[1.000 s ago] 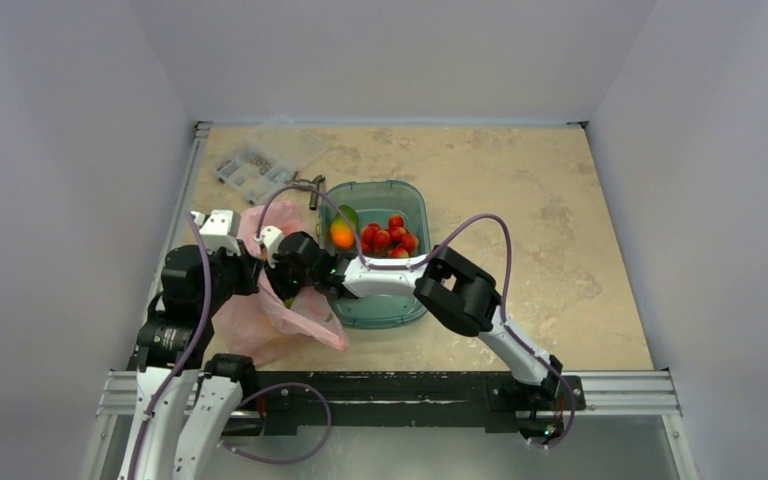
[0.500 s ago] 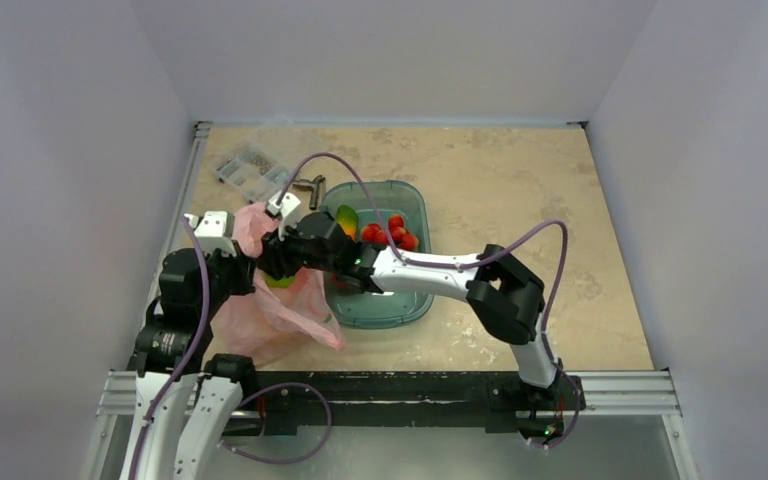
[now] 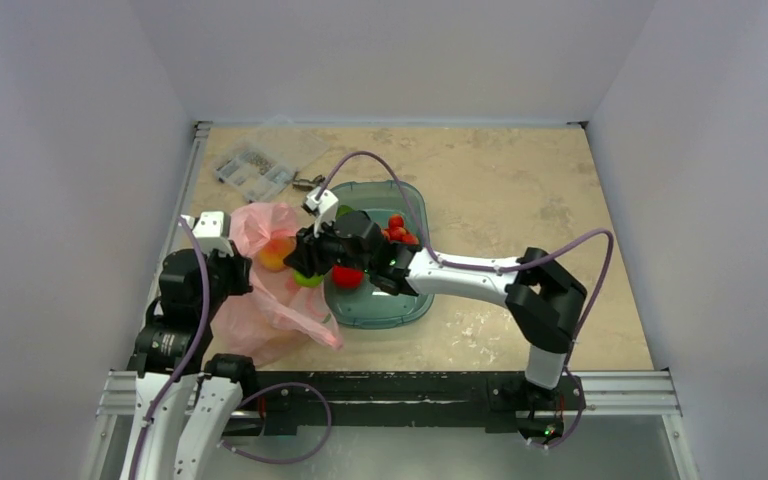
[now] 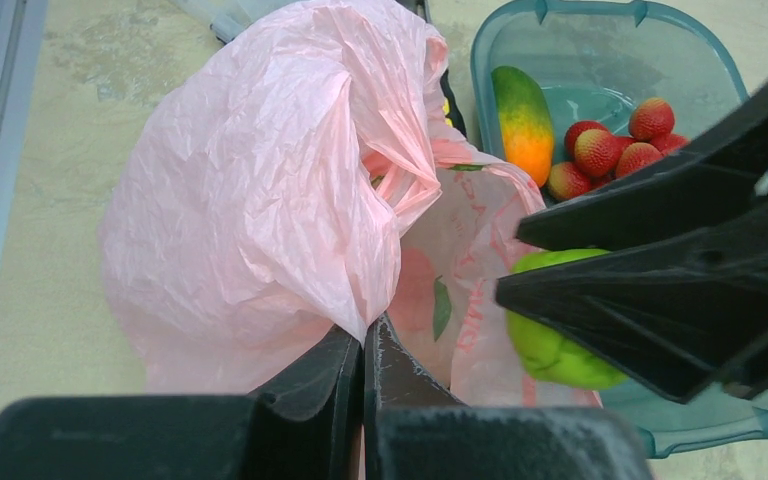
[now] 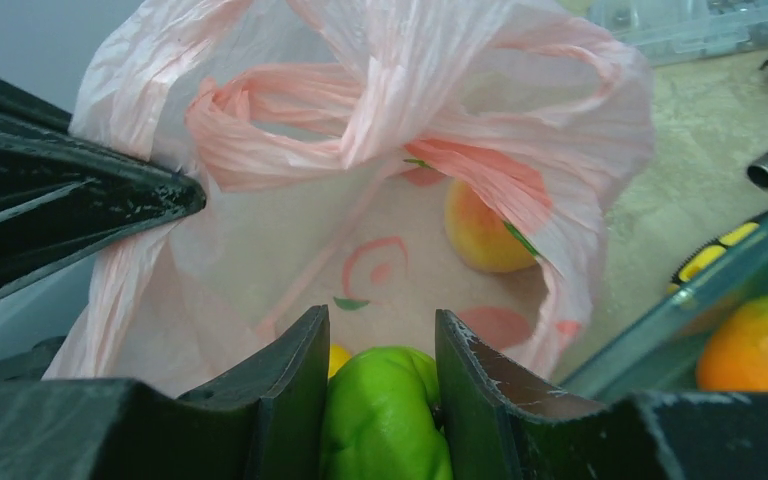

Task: Take the fake fruits out of the plastic bag
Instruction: Take out the fake fruit from the plastic bag, then place the fake fruit in the bin.

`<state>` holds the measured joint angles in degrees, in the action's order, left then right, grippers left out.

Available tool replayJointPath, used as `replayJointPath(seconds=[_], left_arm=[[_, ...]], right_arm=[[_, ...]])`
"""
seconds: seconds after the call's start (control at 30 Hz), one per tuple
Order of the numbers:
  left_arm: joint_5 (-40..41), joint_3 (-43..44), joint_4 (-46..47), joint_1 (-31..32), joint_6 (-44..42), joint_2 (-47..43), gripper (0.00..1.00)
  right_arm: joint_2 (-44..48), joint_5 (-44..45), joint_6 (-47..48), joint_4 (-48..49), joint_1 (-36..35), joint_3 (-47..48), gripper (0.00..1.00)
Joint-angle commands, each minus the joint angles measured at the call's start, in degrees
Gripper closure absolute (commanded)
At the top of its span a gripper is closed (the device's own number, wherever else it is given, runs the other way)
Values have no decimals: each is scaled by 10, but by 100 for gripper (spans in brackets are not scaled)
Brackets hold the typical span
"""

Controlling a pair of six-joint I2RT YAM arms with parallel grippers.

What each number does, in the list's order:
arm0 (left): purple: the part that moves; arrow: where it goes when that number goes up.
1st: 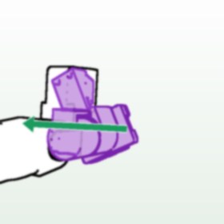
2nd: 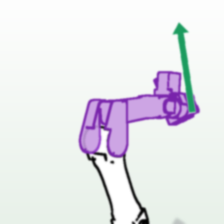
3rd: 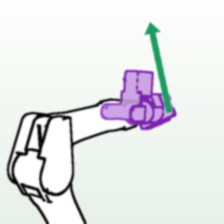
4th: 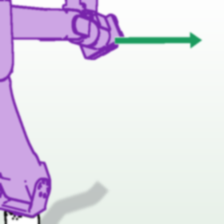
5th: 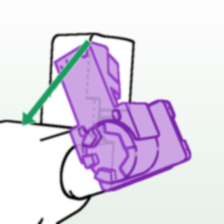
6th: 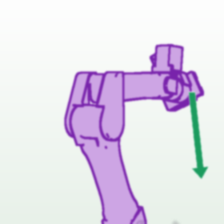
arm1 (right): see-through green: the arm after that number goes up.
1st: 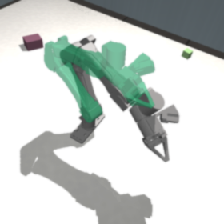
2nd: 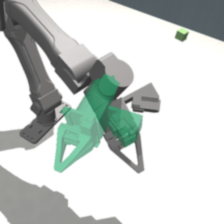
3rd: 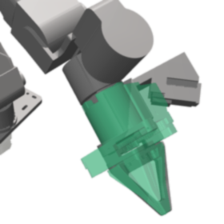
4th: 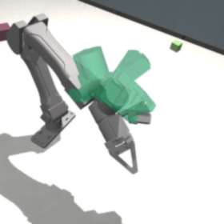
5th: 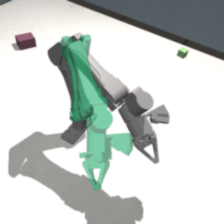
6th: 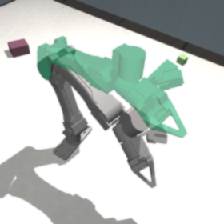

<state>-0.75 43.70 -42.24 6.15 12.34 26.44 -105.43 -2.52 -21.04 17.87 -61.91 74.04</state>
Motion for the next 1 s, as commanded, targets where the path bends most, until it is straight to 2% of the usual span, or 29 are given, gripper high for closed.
replayJointPath(seconds=[0.0,0.23,0.43,0.63,0.77,0.97], left_arm=[[25,5,2,3,-7,13,100],[32,10,-9,3,-3,19,100],[35,9,-12,3,-2,10,100],[33,12,-17,3,0,14,100],[33,13,-17,3,0,13,100],[32,12,-18,3,0,15,100]], right_arm=[[73,-10,1,-9,11,-30,100],[187,22,18,-57,12,-125,100],[249,118,14,-109,19,-206,100],[235,225,27,-170,28,-228,100],[213,221,23,-200,27,-228,100],[193,250,31,-209,27,-231,75]])
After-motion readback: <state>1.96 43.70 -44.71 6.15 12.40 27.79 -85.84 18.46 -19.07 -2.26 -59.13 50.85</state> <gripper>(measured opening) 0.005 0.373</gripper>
